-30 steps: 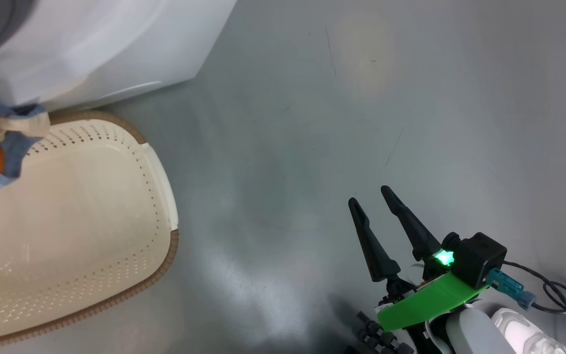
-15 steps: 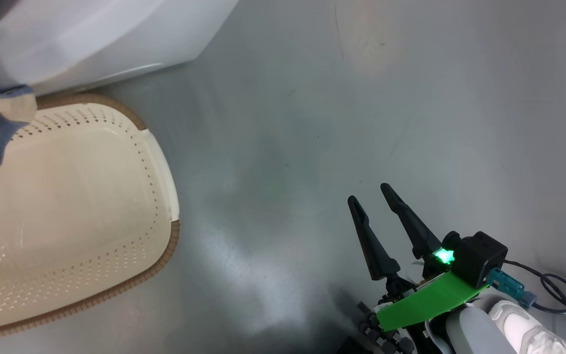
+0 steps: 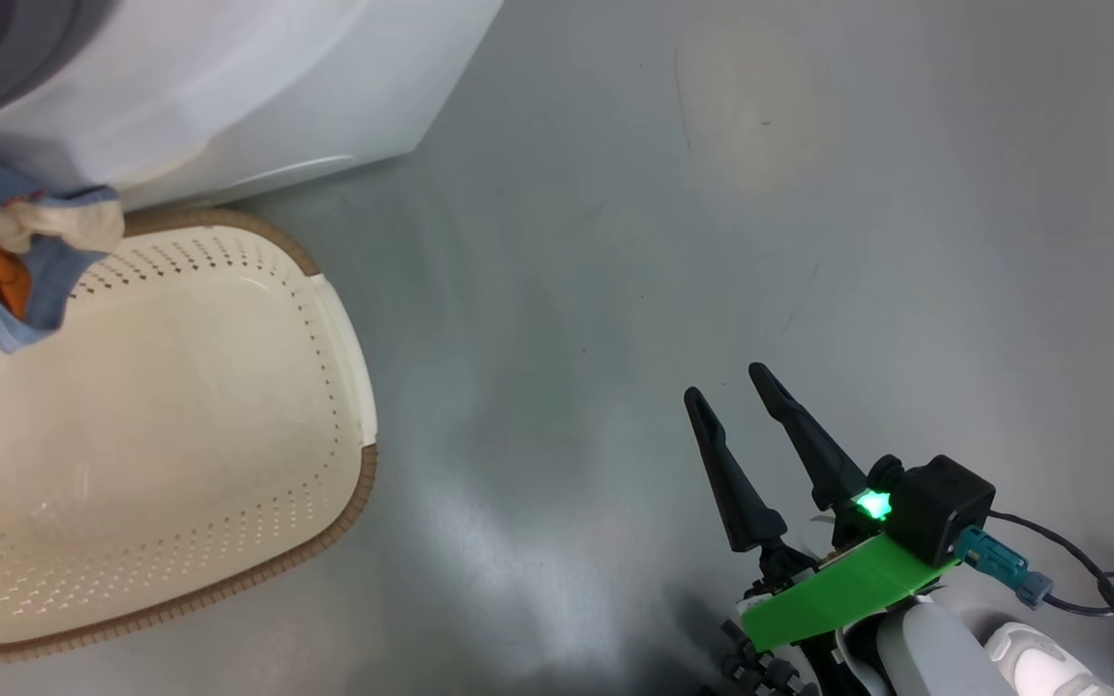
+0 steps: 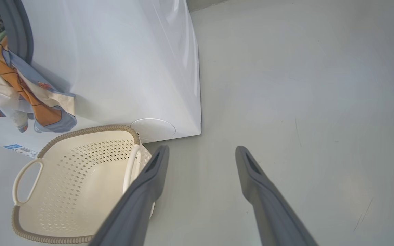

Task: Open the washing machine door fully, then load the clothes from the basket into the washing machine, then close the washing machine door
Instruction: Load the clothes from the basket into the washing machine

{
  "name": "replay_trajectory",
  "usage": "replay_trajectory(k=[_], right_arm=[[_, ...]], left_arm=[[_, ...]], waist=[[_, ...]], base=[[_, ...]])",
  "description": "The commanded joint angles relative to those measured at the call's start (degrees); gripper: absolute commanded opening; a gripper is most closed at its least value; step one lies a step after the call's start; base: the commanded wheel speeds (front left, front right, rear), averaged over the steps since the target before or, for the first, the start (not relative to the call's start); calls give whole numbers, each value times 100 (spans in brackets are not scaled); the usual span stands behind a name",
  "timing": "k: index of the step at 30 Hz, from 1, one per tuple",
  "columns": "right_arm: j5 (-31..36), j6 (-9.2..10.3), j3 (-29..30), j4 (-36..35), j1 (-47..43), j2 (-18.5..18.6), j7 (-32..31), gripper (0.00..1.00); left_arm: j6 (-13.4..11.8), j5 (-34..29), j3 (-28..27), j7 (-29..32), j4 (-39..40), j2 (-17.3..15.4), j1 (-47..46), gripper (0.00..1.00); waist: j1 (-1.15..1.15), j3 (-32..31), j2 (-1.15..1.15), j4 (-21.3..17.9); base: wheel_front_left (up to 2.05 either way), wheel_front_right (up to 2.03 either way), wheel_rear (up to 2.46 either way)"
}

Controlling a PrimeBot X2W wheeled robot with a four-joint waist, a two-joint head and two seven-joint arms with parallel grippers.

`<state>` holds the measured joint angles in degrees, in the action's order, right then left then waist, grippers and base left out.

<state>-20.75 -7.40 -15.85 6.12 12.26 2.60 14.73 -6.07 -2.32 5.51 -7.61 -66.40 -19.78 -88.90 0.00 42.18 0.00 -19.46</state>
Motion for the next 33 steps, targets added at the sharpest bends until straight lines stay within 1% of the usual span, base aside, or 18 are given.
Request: replay_trajectory(k=[1,4,12,17,21,23,25,31,33], right_arm=[[47,-9,-88,-87,-98,28,27,100],[52,-9,-66,-80,-97,28,27,100],[55,-9,-71,-42,-92,28,27,100],[58,-9,-53,-14,-96,28,27,100],[92,-9,10,19,-117,28,27,100],[113,-9,33,27,-123,28,27,100],[165,-9,87,33,-146,28,27,100],[291,-9,189,36,-120,28,27,100],[309,-9,211,37,-114,28,27,100]], left_arm=[[-68,-13,23,80,12,-145,-150,100],[-161,61,-9,80,-161,-75,-190,100],[-473,241,-68,-252,-422,206,-56,100],[-591,307,-48,-321,-531,381,81,100],[-627,462,-126,-394,-591,512,285,100],[-613,571,-192,-465,-606,577,416,100],[-531,756,-308,-581,-606,666,636,100],[-265,963,-392,-704,-521,720,870,100],[-236,998,-409,-714,-500,737,897,100]], waist=[[0,-44,0,34],[0,-86,0,74],[0,-291,0,190],[0,-422,0,251],[0,-576,0,336],[0,-659,0,400],[0,-790,0,517],[0,-939,0,766],[0,-955,0,811]], base=[[0,0,0],[0,0,0],[0,0,0],[0,0,0],[0,0,0],[0,0,0],[0,0,0],[0,0,0],[0,0,0]])
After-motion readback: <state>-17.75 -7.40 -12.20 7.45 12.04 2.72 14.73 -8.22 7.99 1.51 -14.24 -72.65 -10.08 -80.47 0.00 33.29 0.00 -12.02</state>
